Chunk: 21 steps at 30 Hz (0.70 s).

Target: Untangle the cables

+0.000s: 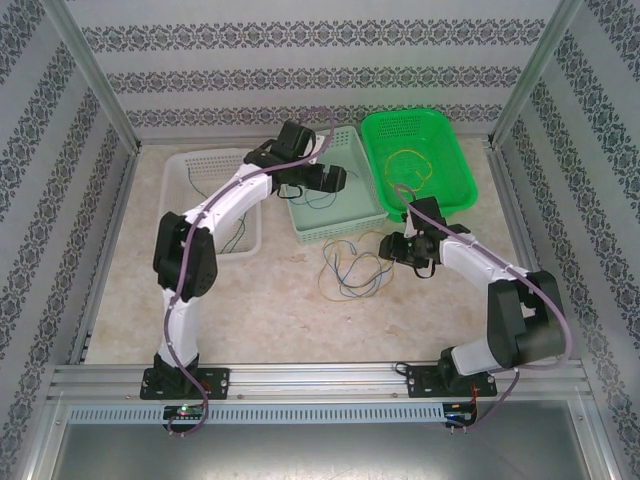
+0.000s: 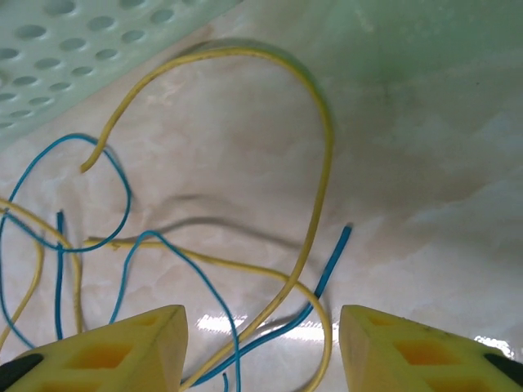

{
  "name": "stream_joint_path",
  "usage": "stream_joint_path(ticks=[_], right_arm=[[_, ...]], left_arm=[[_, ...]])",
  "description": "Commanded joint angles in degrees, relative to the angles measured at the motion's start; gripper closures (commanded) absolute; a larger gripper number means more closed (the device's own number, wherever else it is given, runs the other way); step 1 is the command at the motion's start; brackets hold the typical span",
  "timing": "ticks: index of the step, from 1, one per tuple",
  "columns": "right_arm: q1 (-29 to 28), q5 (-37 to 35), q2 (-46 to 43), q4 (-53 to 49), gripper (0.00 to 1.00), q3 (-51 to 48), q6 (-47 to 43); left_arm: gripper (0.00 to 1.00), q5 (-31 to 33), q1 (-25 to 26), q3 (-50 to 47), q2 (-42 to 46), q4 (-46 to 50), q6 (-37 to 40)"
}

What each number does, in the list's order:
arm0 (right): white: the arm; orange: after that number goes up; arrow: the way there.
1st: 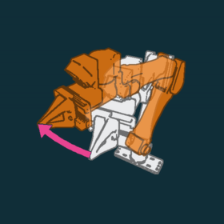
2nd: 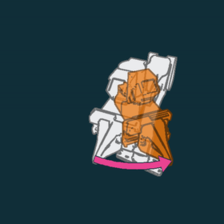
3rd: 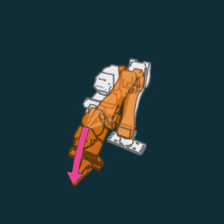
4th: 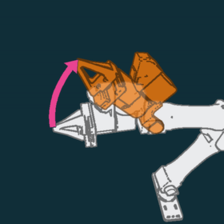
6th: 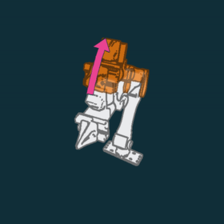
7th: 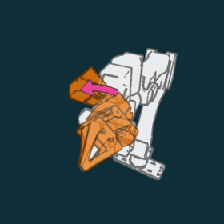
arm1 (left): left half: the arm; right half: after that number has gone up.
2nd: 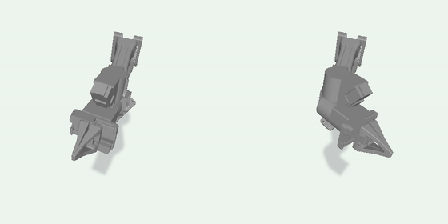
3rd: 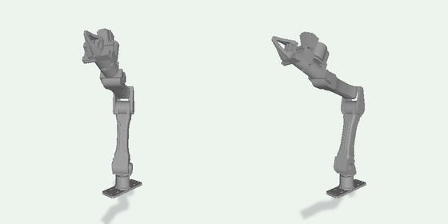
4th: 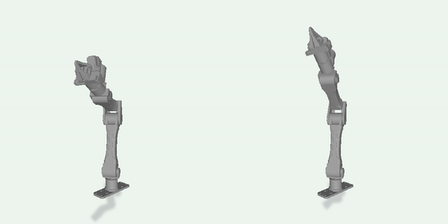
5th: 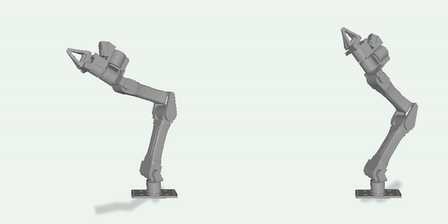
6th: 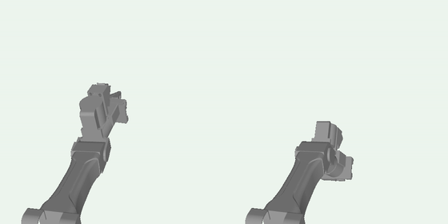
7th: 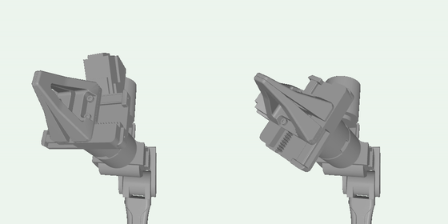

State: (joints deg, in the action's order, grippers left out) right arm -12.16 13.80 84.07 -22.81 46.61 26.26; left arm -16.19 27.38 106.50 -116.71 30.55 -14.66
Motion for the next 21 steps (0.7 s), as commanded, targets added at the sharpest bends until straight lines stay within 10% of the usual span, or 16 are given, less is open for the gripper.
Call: stream_joint_path(ticks=[1, 21], right_arm=[[-0.31, -2.89, 3.48, 1.10, 0.49, 0.90, 0.19], [-2.21, -6.92, 9.19, 1.39, 0.76, 4.03, -0.44]], left_arm=[[0.00, 2.14, 1.05, -3.77, 5.93, -2.87, -0.11], [0.00, 3.18, 4.01, -30.27, 22.55, -12.79, -3.04]])
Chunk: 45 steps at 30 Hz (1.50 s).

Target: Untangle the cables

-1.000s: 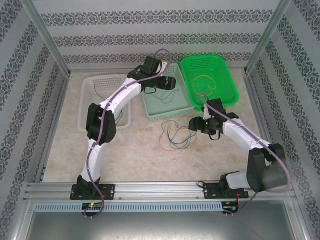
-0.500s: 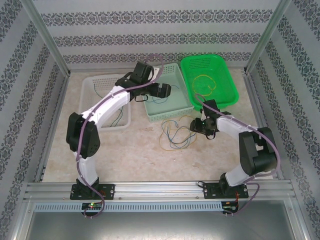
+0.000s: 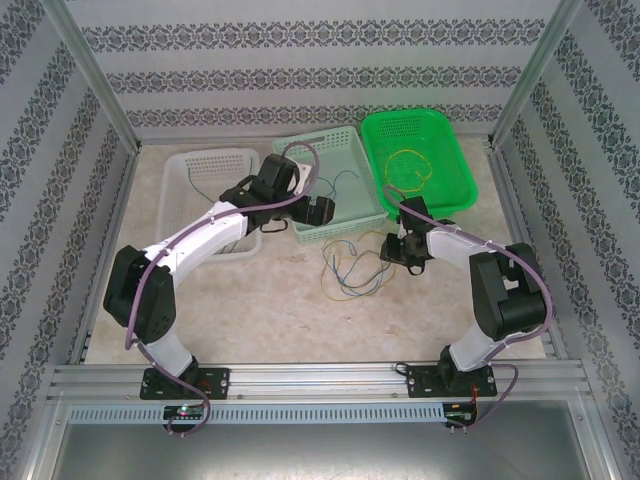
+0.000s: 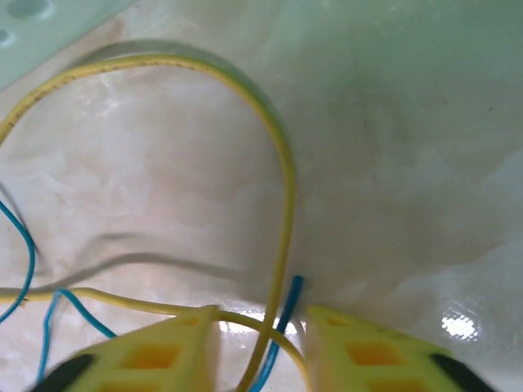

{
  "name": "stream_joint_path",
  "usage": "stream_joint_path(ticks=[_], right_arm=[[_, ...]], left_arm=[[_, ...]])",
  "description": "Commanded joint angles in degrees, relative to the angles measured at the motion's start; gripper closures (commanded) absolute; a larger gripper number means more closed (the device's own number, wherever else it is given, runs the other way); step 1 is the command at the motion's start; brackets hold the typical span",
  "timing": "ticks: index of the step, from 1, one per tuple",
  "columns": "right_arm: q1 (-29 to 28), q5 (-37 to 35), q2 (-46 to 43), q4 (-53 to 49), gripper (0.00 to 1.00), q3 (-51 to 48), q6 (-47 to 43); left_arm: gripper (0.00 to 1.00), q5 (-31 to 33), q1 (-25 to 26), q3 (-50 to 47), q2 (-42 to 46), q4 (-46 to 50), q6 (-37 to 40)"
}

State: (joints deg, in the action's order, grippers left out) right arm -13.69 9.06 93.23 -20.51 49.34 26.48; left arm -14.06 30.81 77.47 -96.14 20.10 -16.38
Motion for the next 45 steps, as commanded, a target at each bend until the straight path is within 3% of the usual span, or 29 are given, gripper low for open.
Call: stream_joint_path(ticks=[1, 5, 17, 22, 26, 29, 34, 45], right_arm=[[-0.80, -2.37, -0.29, -1.27, 0.82, 1.20, -0.78], [-1.67, -3.46, -3.31, -2.54, 0.98, -0.30, -0.47], [-6.57, -9.85, -18.31, -6.50, 1.00, -2.83, 3.35], [-12.01, -21.85, -26.19, -9.10, 1.00, -0.63, -1.14], [-14.95, -26.81, -33.27, -7.87, 1.00, -0.17, -2.45], [-15.05, -26.32, -38.52, -5.26, 1.00, -0.89, -2.12], [-15.30, -17.66, -43.40, -1.03, 1.00, -0.68, -3.39], [-15.66, -15.45, -47.06, 1.22, 1.00, 0.58, -2.86]], left_arm=[[0.00, 1.06, 0.59, -1.89, 2.17, -2.34, -1.45], [0.00, 0.84, 0.59, -4.21, 2.86, -3.07, -2.71], [0.00, 0.09, 2.01, -7.54, 3.82, -4.39, -4.46], [0.00, -1.37, 2.94, -11.51, 6.40, -8.76, -5.10], [0.00, -3.22, 3.94, -14.92, 8.97, -13.93, -4.98], [0.00, -6.63, 5.35, -16.20, 9.89, -17.30, -3.25], [0.00, -9.42, 9.64, -13.77, 8.50, -17.97, 1.86], [0.04, -16.69, 14.84, -9.65, 2.35, -20.97, 4.87]])
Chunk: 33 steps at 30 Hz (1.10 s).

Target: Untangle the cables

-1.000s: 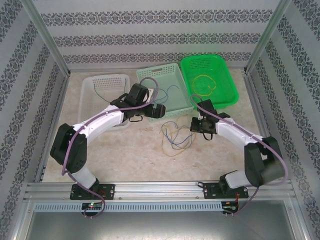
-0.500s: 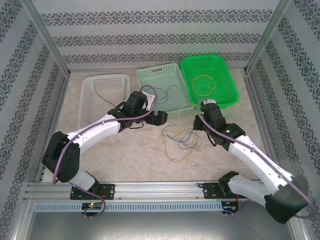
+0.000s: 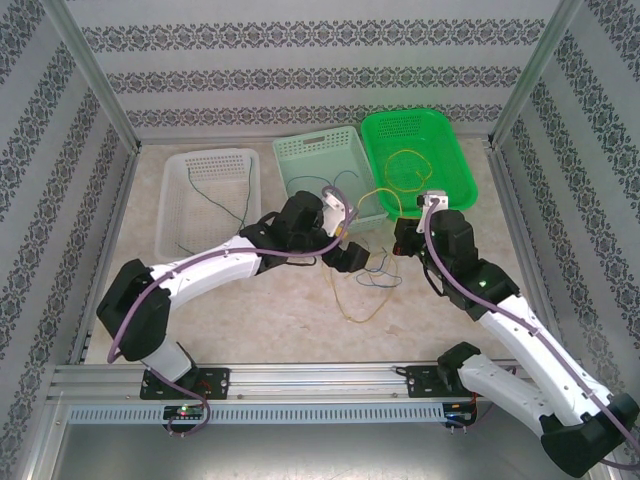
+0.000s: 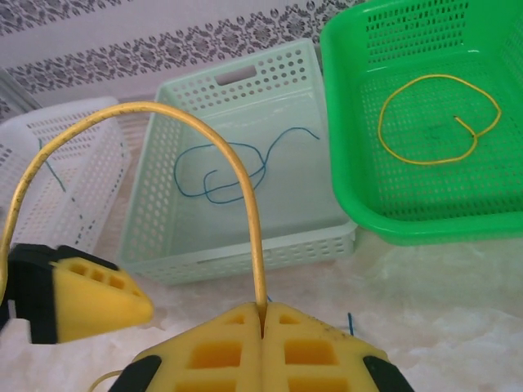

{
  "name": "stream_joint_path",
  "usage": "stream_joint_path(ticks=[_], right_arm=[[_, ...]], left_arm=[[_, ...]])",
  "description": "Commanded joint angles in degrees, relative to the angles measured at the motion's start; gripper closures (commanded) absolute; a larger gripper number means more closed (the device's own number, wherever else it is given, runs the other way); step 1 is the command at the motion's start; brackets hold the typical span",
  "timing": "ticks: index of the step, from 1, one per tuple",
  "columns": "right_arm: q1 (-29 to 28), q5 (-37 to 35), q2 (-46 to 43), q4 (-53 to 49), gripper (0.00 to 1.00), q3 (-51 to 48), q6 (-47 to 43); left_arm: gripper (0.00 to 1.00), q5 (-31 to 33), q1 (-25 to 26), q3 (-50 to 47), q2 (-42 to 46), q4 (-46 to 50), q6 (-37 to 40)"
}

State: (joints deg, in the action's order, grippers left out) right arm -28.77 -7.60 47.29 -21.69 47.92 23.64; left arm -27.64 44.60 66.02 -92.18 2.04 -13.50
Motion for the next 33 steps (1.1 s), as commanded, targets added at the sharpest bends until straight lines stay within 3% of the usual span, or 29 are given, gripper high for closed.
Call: stream_joint_path(ticks=[1, 7, 11, 14, 17, 23, 26, 33], right_arm=[[-0.58, 0.94, -1.36, 2.52, 1.00, 1.93, 0.32], [0.94, -4.15, -4.96, 4.58, 1.00, -0.29, 6.87], [5.82, -0.61, -8.33, 8.64, 1.00, -3.97, 14.61], [9.19, 2.04, -9.86, 11.06, 1.00, -6.58, 20.26], [10.79, 2.59, -11.10, 14.30, 1.00, -9.11, 24.81], [12.27, 3.32, -13.01, 22.61, 1.00, -14.06, 34.73], [12.61, 2.44, -14.39, 24.27, 1.00, -15.11, 37.89], [13.44, -1.72, -18.39, 29.90, 1.00, -20.00, 47.47]], left_arm=[[0.06, -3.46, 1.32, 2.19, -2.34, -2.97, 1.98], [0.22, -2.72, 2.25, 2.84, -5.26, -0.81, 2.17], [0.34, -1.78, 2.25, 0.31, -5.30, -1.73, 0.73], [0.51, -0.87, 2.28, -2.08, -4.69, -3.77, -1.34], [0.65, -0.47, 2.29, -3.69, -4.32, -6.04, -3.04], [0.83, -0.66, 2.30, -4.44, -5.23, -6.96, -4.02], [0.89, -1.03, 2.33, -4.75, -5.81, -7.16, -4.10], [0.92, -2.67, 3.16, -5.73, -7.52, -8.46, -5.36]])
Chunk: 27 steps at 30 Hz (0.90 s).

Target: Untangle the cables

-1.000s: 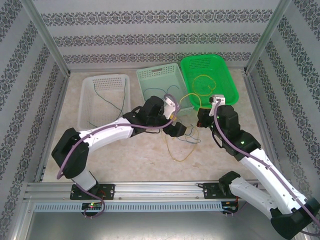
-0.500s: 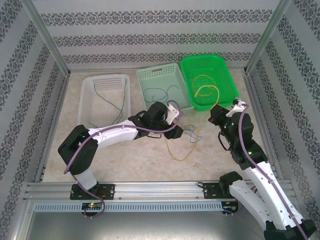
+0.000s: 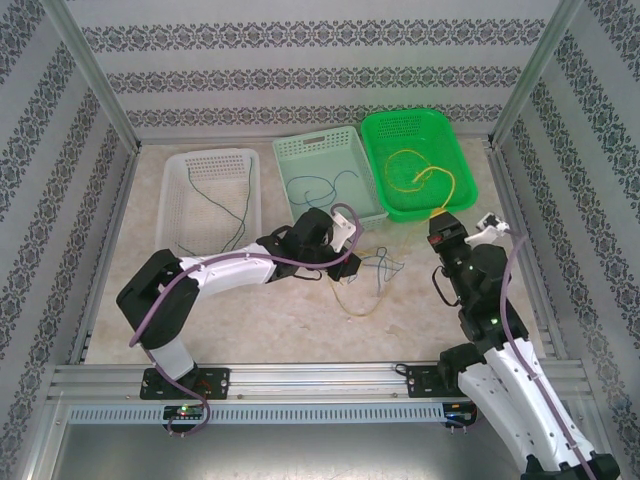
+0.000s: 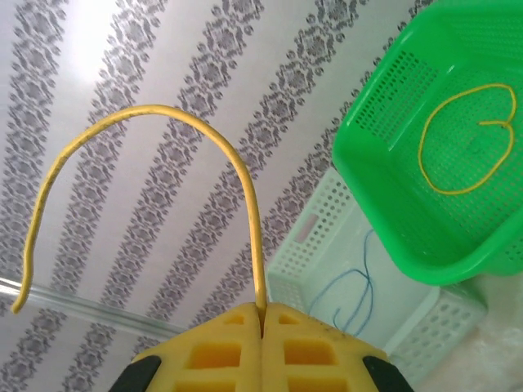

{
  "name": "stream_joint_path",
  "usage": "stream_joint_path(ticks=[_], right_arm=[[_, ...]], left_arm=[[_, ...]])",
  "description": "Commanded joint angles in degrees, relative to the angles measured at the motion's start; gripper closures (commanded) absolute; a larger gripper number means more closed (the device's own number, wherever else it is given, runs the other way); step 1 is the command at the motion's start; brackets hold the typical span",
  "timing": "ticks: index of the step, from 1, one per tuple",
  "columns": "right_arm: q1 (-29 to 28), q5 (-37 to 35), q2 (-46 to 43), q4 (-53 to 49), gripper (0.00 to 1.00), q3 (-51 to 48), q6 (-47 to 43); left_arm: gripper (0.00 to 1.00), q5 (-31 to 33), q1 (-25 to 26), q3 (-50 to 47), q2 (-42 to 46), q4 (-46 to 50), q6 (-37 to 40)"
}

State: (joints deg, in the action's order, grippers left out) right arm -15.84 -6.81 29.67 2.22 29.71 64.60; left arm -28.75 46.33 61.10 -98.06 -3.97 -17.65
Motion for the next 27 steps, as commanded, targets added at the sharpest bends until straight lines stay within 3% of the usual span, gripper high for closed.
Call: stream_joint_path(ticks=[1, 6, 15, 17, 21, 26, 27], right_arm=[[0.47, -2.69, -0.64, 6.85, 1.00, -2.46, 7.90], [0.48, -3.94, -0.14, 13.40, 1.00, -5.36, 13.50], [0.47, -3.91, -1.14, 14.11, 1.00, -2.85, 13.29], [0.48, -4.09, -1.36, 13.96, 1.00, -2.73, 13.10], [0.54, -3.03, -0.89, 12.07, 1.00, -1.58, 10.47], [0.38, -0.67, 0.76, 2.64, 1.00, 5.08, -1.23], [0.39, -0.29, 1.44, -0.09, 1.00, 7.21, -4.03]], left_arm=[[0.92, -1.65, 1.74, -0.73, -2.07, -2.47, -1.35], [0.91, -1.75, 2.52, -0.07, -4.11, -1.76, -2.12], [0.89, -3.36, 3.22, 6.70, -11.34, 7.10, -1.20], [0.84, -3.15, 3.33, 7.99, -11.97, 9.23, -0.35], [0.60, 0.91, 3.33, 7.48, -9.84, 10.38, 0.34], [0.25, 5.67, 3.33, 4.93, -4.04, 10.89, 1.19], [0.13, 6.07, 3.33, 4.49, -3.14, 11.31, 1.46]])
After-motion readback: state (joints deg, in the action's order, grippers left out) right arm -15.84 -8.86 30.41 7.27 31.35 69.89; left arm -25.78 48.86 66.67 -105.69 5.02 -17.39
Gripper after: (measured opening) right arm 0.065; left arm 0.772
